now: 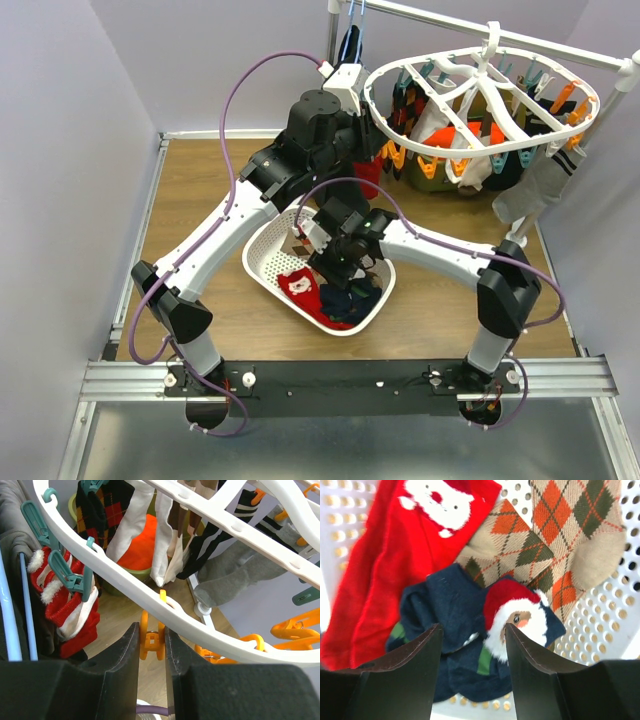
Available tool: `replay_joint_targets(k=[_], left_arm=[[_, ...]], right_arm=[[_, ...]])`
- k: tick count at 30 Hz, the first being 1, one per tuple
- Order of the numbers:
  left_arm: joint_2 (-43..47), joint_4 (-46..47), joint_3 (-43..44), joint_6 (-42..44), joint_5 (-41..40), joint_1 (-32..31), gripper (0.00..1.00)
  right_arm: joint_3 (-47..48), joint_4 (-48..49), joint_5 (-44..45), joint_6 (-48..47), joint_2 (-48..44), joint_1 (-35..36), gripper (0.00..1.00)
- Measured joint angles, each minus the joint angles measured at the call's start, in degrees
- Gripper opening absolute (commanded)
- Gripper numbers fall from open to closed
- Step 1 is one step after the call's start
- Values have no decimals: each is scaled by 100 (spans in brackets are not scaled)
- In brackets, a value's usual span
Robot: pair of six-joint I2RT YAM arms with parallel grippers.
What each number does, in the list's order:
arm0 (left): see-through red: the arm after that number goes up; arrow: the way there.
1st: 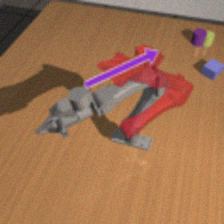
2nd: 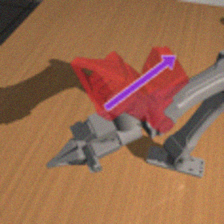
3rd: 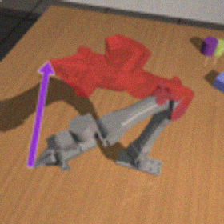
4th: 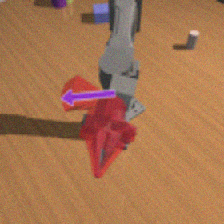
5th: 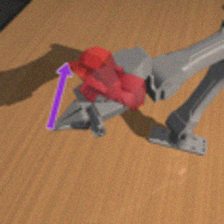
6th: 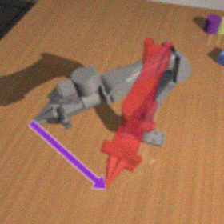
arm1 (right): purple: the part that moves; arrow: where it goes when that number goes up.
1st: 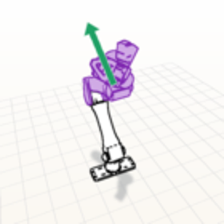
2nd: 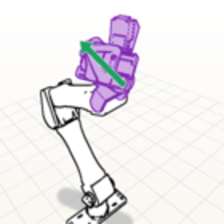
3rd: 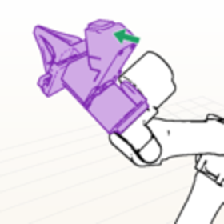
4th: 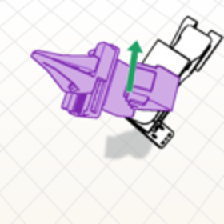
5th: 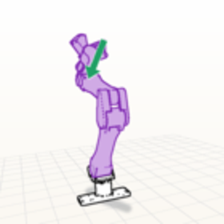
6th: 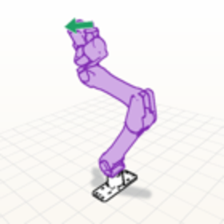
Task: Clip the socks to the hanger
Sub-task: Pick up the sock from the bin.
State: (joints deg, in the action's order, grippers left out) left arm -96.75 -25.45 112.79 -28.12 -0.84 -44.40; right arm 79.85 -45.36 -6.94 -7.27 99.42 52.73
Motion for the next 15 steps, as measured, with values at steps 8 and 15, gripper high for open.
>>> replay_joint_targets(k=[8, 15], left_arm=[[0, 0, -11, -2, 0, 0, 0], [20, 4, -98, -2, 0, -26, 0]], right_arm=[[11, 83, -57, -127, 603, -184, 43], [-210, 149, -297, -140, 647, -223, 12]])
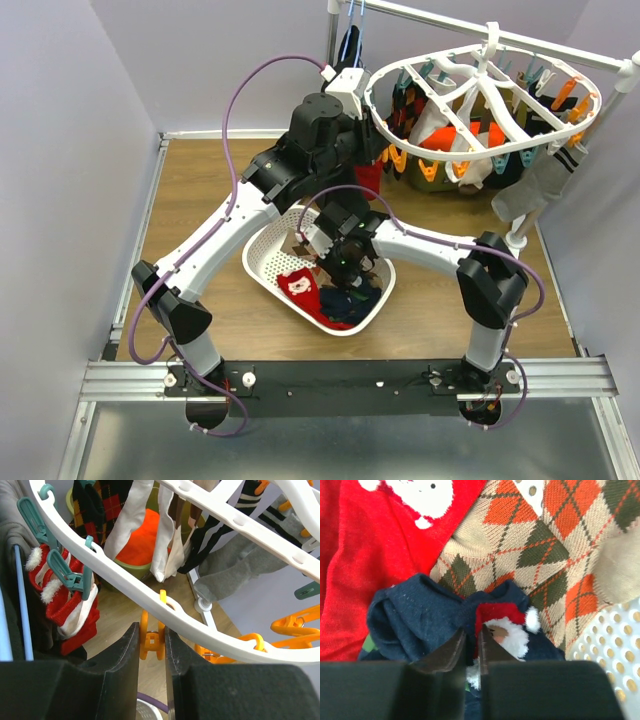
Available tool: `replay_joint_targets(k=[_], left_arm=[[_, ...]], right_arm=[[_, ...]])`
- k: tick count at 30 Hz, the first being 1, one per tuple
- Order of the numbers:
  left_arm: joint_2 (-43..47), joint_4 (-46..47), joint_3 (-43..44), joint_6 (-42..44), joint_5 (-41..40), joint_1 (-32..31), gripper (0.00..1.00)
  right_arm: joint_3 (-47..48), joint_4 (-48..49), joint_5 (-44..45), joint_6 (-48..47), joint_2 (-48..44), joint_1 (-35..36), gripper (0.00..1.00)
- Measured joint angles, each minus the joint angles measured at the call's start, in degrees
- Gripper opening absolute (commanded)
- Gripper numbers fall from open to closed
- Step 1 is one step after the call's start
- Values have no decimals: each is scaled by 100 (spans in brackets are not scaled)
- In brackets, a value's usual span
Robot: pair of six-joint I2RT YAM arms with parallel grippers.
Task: Clip the socks to the hanger
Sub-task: Pick up the sock from the bin.
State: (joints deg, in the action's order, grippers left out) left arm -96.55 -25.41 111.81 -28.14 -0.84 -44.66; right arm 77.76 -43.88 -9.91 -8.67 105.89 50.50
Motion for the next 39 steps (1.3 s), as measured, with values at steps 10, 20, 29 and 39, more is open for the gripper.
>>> replay_joint_targets(k=[10, 20, 29, 39], left_arm=[[55, 0, -92, 0, 0, -9, 0], [87, 46, -170, -2, -2, -9, 0], [90, 48, -173, -2, -2, -9, 0], [127, 44, -173, 0, -2, -9, 0]], right_arm=[[-13, 1193, 461, 785, -496, 4, 2], [-308, 3143, 1821, 1980, -52, 2, 29], [-553, 2708, 990, 2173, 162, 37, 63], [291, 1829, 450, 1443, -103, 46, 53]])
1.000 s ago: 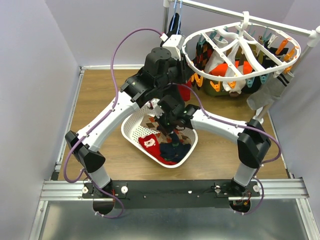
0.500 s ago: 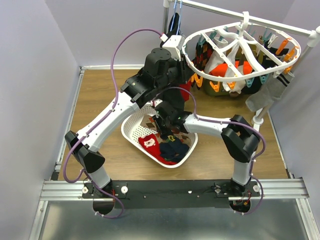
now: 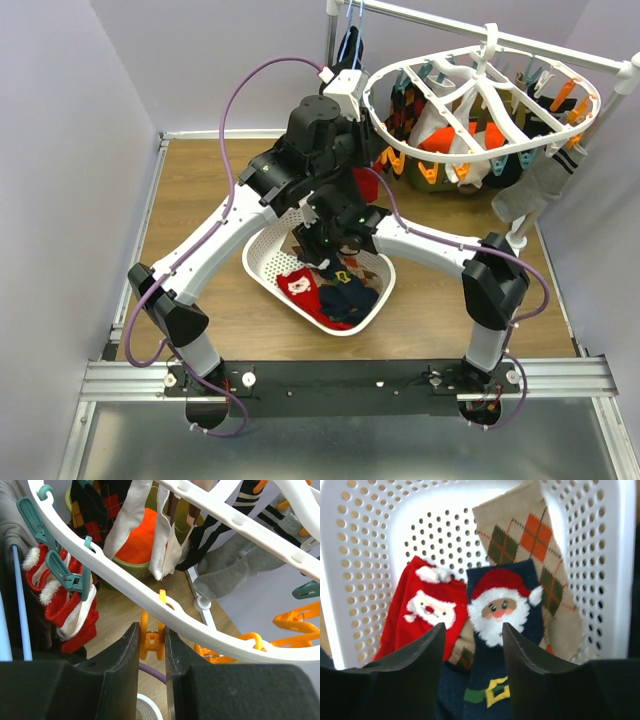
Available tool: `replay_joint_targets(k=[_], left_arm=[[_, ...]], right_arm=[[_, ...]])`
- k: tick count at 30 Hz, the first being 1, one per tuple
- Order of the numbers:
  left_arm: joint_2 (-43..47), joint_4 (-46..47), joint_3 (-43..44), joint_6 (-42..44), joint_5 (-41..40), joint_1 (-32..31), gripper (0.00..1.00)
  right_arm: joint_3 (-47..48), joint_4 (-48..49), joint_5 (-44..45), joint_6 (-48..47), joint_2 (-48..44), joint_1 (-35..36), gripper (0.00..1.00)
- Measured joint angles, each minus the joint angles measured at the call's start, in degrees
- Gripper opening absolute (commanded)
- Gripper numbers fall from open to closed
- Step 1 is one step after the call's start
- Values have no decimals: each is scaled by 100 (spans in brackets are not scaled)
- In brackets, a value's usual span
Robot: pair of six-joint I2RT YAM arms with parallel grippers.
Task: Clip the socks to the hanger
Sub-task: Pick up the sock from the bin.
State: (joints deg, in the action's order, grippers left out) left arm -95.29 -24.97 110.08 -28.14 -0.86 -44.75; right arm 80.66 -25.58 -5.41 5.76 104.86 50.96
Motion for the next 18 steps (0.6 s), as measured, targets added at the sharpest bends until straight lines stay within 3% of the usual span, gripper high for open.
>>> replay_joint_targets(k=[5, 15, 18], left_arm=[[15, 0, 0, 0, 2, 0, 0], [15, -2, -31, 0, 2, 0, 0], [15, -2, -31, 0, 2, 0, 0]], right_arm=[[313, -55, 83, -297, 243, -2, 49], [527, 107, 155, -597, 1193, -2, 54], [527, 186, 175, -647, 1366, -2, 49]])
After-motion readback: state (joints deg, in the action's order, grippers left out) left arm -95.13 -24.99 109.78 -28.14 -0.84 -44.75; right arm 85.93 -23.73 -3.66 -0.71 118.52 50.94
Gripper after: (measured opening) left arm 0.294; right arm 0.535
